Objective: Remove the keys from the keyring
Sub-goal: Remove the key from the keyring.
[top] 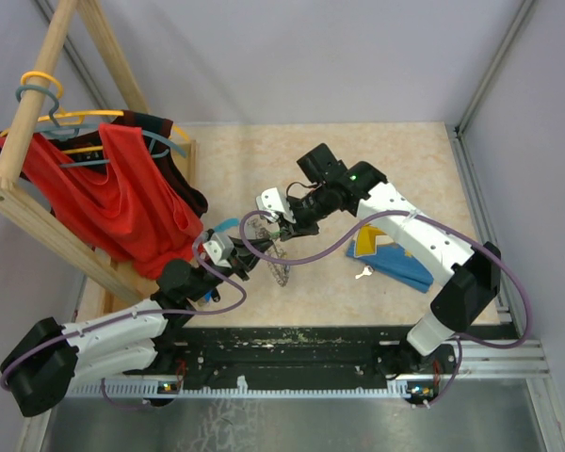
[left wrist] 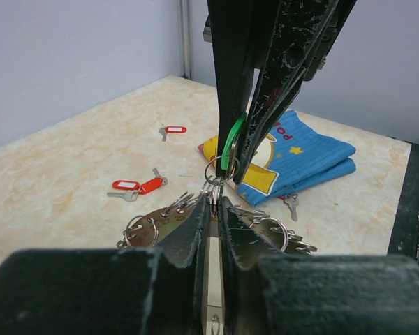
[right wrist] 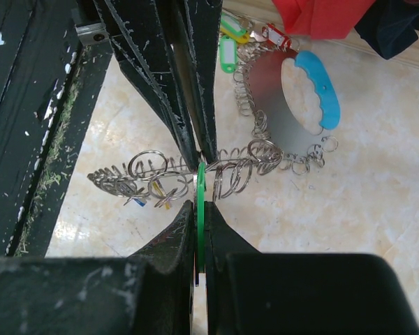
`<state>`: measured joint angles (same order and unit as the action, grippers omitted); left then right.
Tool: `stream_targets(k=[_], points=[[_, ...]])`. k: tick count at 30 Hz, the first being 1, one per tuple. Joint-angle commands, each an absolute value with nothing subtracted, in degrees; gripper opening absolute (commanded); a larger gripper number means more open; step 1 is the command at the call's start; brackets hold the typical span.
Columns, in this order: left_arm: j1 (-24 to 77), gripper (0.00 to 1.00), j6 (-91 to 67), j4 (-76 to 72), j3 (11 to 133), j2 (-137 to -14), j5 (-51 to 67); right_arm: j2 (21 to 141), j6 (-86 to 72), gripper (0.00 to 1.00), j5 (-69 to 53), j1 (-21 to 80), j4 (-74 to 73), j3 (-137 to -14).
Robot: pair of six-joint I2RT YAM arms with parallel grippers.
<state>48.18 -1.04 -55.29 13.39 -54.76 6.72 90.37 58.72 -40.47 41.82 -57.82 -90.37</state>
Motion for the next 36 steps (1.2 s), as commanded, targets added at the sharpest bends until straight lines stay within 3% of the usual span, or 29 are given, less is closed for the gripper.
stream_targets(k=[1, 7, 28, 32, 36], points=[[48.36, 0.11, 0.25, -55.33, 15.18, -54.80, 5.45, 88.15, 57.93, 0.00, -43.16, 41.41, -55.26, -90.80], [48.40, 0.00, 0.85, -54.37, 15.21, -54.37, 5.10, 87.98, 57.25, 0.00, -42.38, 41.40, -55.05, -91.03], [48.43, 0.00, 1.13, -48.51, 17.31, -54.25, 2.26, 86.48, 54.61, 0.00, -37.89, 41.25, -52.92, -88.59], [48.40, 0.25, -0.92, -49.47, 16.33, -52.97, 1.94, 86.66, 57.15, 0.00, -34.90, 41.69, -55.45, -90.14], [48.31, 0.41, -0.23, -52.96, 13.62, -49.73, 3.58, 86.86, 59.60, 0.00, -33.29, 41.95, -58.79, -92.13]])
